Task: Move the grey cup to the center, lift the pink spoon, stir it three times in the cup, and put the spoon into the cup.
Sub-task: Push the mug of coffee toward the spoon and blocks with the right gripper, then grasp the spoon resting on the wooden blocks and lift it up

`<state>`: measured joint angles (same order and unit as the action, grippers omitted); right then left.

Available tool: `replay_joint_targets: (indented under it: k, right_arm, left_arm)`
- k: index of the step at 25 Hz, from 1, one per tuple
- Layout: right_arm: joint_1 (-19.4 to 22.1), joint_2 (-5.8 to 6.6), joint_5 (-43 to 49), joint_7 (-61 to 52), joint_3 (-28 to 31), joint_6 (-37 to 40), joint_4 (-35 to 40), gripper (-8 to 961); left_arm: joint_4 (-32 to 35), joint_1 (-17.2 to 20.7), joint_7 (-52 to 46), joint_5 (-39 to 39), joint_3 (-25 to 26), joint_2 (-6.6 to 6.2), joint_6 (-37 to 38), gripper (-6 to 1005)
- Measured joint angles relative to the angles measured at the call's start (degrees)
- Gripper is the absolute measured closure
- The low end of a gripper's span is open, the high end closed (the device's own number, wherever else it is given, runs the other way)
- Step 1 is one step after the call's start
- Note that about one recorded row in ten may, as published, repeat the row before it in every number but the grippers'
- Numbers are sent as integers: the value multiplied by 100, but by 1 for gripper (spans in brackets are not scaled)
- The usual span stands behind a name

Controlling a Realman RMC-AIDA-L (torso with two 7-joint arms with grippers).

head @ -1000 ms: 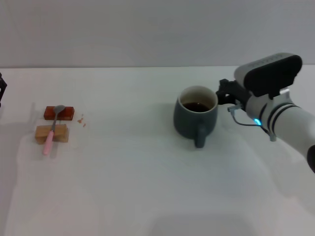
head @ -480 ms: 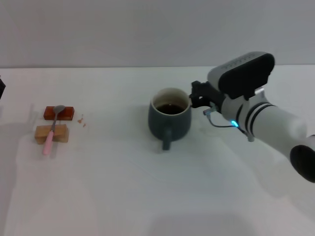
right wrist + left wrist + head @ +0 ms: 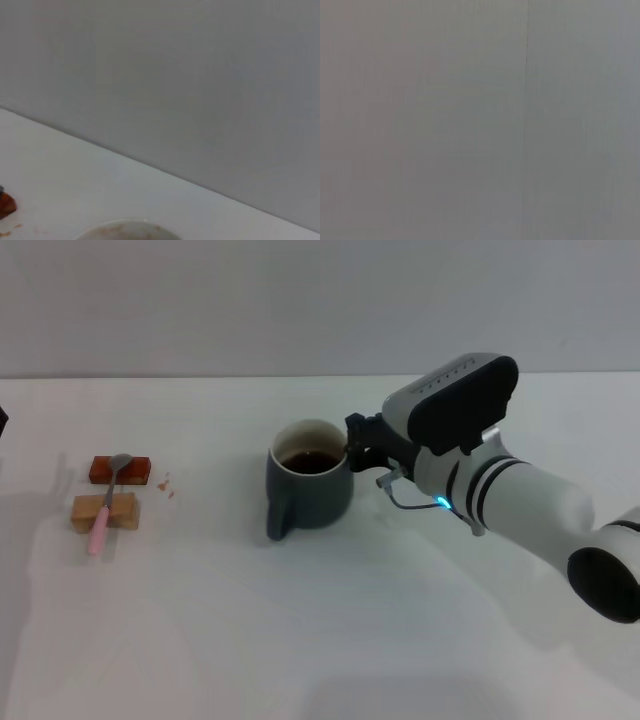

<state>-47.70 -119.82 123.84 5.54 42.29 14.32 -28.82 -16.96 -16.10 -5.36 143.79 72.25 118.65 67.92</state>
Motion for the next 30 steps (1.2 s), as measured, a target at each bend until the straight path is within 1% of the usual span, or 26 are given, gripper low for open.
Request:
replay_joint_targets:
  k: [6, 8, 9, 10, 11, 12, 13, 14, 15, 16, 17, 18, 19, 20, 21, 22, 23, 24, 25, 26, 27, 28, 29, 30]
  right_arm:
    - [35, 1, 0, 0, 4, 34, -34, 955]
    - [169, 6, 0, -1, 51, 241, 96, 954]
    - [169, 6, 0, -1, 51, 241, 96, 954]
    - [365, 18, -1, 1, 103, 647, 266, 954]
    - [365, 18, -1, 1, 103, 647, 266, 954]
    - [471, 22, -1, 3, 136, 900, 330, 954]
    - [815, 39, -1, 24, 218, 1706, 472, 953]
    - [815, 39, -1, 24, 218, 1706, 472, 953]
    - [1270, 50, -2, 34, 294, 2763, 594, 953]
    - [1270, 50, -2, 34, 294, 2763, 594, 953]
    - [1640, 61, -1, 53, 387, 3475, 645, 953]
    - [1640, 61, -1, 53, 387, 3475, 645, 954]
    - [1853, 67, -1, 86, 452, 3833, 658, 954]
    - [2255, 73, -1, 300, 575, 4538, 664, 954]
    - [2255, 73, -1, 300, 575, 4538, 664, 954]
    - [2589, 72, -1, 486, 640, 5108, 669, 954]
    - [2781, 69, -3, 548, 672, 5393, 666, 954]
    - [2781, 69, -3, 548, 672, 5393, 666, 953]
    - [3137, 61, -14, 555, 778, 5840, 648, 953]
    - [3137, 61, -14, 555, 778, 5840, 648, 953]
    - [3461, 47, -84, 541, 931, 6110, 640, 953]
    - [3461, 47, -84, 541, 931, 6110, 640, 953]
    - [3575, 43, -171, 538, 982, 6174, 641, 953]
    - [3782, 40, -473, 528, 1035, 6254, 659, 953]
  left_arm:
    - [0, 6, 0, 0, 10, -2, 28, 172]
    - [0, 10, 0, 0, 19, -7, 45, 174]
    - [0, 10, 0, 1, 21, -8, 49, 175]
    - [0, 10, 0, -1, 24, -9, 50, 176]
    - [0, 10, 0, -1, 24, -9, 50, 176]
    - [0, 10, 0, 0, 26, -9, 53, 177]
    - [0, 10, 0, 0, 26, -9, 56, 178]
    - [1, 11, 0, -1, 26, -10, 56, 179]
    - [20, 11, 0, -1, 26, -9, 56, 180]
    - [20, 11, 0, -1, 26, -9, 56, 181]
    - [46, 10, 0, 0, 24, -9, 56, 181]
    - [46, 10, 0, 0, 24, -9, 56, 182]
    - [51, 10, 0, -3, 18, -9, 55, 183]
    - [54, 10, 0, 0, 5, -9, 54, 184]
    - [54, 10, 0, 0, 5, -9, 54, 185]
    - [56, 10, 0, 2, 3, -9, 53, 186]
    - [56, 10, 0, 2, 3, -9, 53, 186]
    - [59, 10, 0, 1, 3, -9, 52, 187]
    - [61, 24, 0, 15, 1, -9, 51, 188]
    - [61, 24, 0, 15, 1, -9, 51, 189]
    - [62, 44, -1, 25, -5, -5, 49, 190]
    - [62, 55, 0, 30, -20, 1, 48, 190]
    - [62, 55, 0, 30, -20, 1, 48, 191]
    - [61, 86, 0, 38, -124, 5, 47, 192]
